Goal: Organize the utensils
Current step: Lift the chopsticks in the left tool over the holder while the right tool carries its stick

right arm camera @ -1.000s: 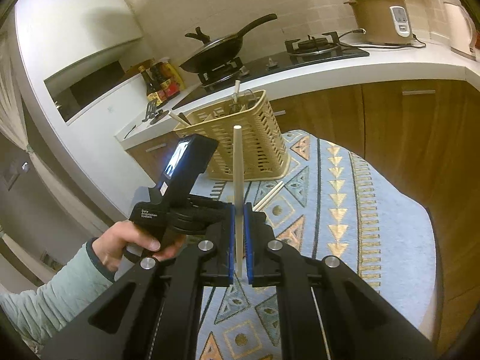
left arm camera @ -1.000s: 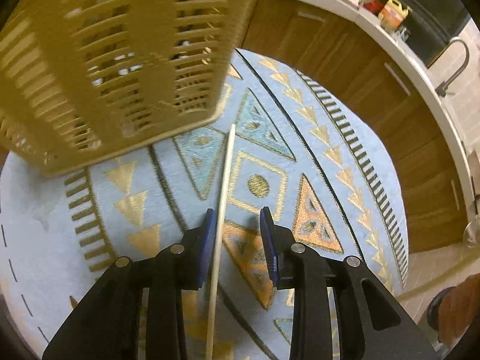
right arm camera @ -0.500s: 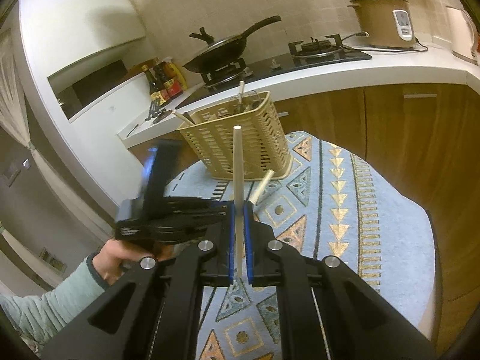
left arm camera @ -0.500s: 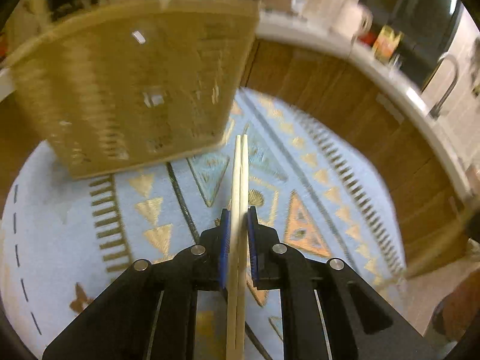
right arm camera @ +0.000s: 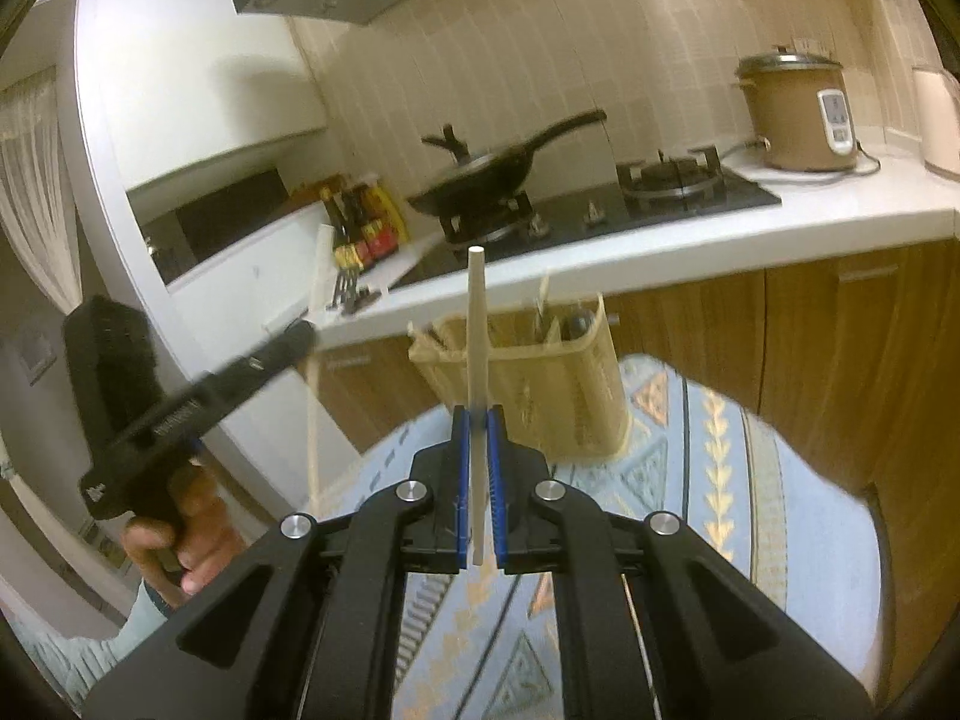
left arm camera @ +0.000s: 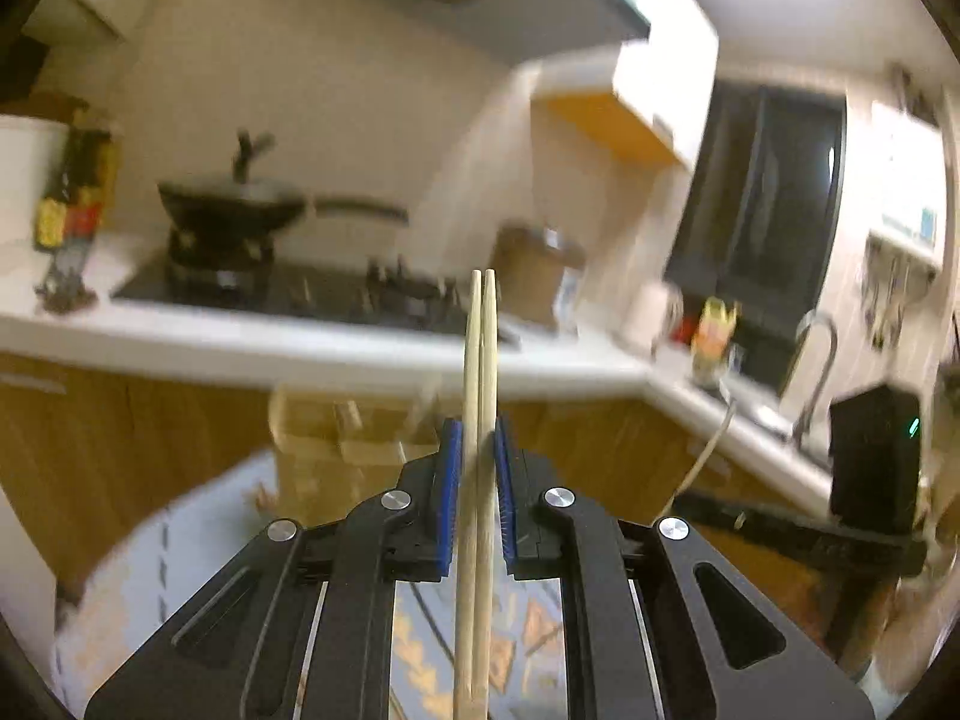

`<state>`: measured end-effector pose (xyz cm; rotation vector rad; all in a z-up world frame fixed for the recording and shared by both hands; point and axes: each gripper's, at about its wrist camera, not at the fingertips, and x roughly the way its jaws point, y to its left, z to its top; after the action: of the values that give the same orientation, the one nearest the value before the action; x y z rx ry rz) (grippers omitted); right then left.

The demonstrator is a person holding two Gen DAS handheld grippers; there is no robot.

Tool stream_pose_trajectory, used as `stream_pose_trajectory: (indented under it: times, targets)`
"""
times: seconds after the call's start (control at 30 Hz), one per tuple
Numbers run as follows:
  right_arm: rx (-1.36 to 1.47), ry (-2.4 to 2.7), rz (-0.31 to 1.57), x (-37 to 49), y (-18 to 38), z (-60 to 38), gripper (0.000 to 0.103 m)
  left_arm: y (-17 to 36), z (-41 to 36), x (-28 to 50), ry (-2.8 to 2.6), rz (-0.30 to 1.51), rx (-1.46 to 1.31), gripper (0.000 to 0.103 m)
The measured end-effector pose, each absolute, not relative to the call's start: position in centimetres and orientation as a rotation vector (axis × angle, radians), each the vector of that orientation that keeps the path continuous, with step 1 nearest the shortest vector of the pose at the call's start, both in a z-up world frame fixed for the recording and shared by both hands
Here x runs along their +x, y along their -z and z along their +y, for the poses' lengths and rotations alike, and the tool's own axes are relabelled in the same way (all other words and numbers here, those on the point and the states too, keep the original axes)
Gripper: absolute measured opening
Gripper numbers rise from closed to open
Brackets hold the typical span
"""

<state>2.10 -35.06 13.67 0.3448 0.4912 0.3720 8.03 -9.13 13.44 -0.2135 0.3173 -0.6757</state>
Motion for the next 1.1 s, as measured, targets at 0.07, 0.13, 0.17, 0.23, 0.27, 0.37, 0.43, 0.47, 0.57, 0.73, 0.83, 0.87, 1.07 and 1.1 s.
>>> stream_pose_trajectory:
  times: [0.07, 0.13, 0.17, 0.23, 0.27, 0.37, 0.43, 0.47, 0.57, 0.73, 0.83, 0.87, 1.07, 1.1]
  targets:
    - [0.351, -0.369, 0.472, 3.1, -14.7, -35.1, 0.004, -15.3, -8.5, 8.8, 0.655, 0.258, -0.241, 0.009]
    - [0.357, -0.363, 0.452, 4.2, -15.8, -35.0, 0.004, -16.4, -8.3, 9.4, 0.635, 0.215, -0.258, 0.009]
    - [0.358, -0.359, 0.442, 4.7, -16.2, -35.0, 0.004, -16.9, -8.5, 9.8, 0.630, 0.196, -0.265, 0.009]
    - [0.362, -0.353, 0.422, 6.1, -17.2, -34.9, 0.004, -17.5, -8.2, 11.0, 0.627, 0.166, -0.285, 0.009]
    - [0.366, -0.351, 0.412, 6.7, -17.6, -34.9, 0.004, -17.6, -8.0, 11.5, 0.622, 0.152, -0.298, 0.009]
    - [0.367, -0.334, 0.374, 8.4, -18.9, -34.5, 0.004, -17.9, -7.4, 13.4, 0.624, 0.119, -0.338, 0.009]
    - [0.345, -0.302, 0.358, 9.6, -19.5, -33.9, 0.004, -18.1, -7.4, 15.0, 0.622, 0.099, -0.365, 0.009]
    - [0.339, -0.294, 0.355, 10.3, -19.6, -33.6, 0.004, -18.2, -7.3, 15.7, 0.618, 0.090, -0.376, 0.009]
    - [0.328, -0.264, 0.348, 12.3, -19.7, -32.9, 0.004, -18.2, -8.1, 17.8, 0.589, 0.057, -0.375, 0.009]
    - [0.298, -0.242, 0.333, 14.7, -19.4, -31.6, 0.004, -16.7, -8.8, 20.8, 0.531, 0.042, -0.366, 0.010]
    - [0.274, -0.228, 0.328, 16.0, -18.8, -30.8, 0.004, -15.1, -8.9, 22.7, 0.511, 0.070, -0.395, 0.010]
    - [0.266, -0.221, 0.328, 16.3, -18.6, -30.5, 0.004, -14.5, -8.8, 23.1, 0.510, 0.082, -0.407, 0.010]
    - [0.216, -0.202, 0.345, 18.1, -16.6, -29.1, 0.004, -12.2, -8.2, 24.5, 0.441, 0.092, -0.425, 0.010]
    - [0.203, -0.196, 0.349, 18.5, -16.2, -28.7, 0.004, -12.1, -8.1, 24.8, 0.438, 0.097, -0.429, 0.010]
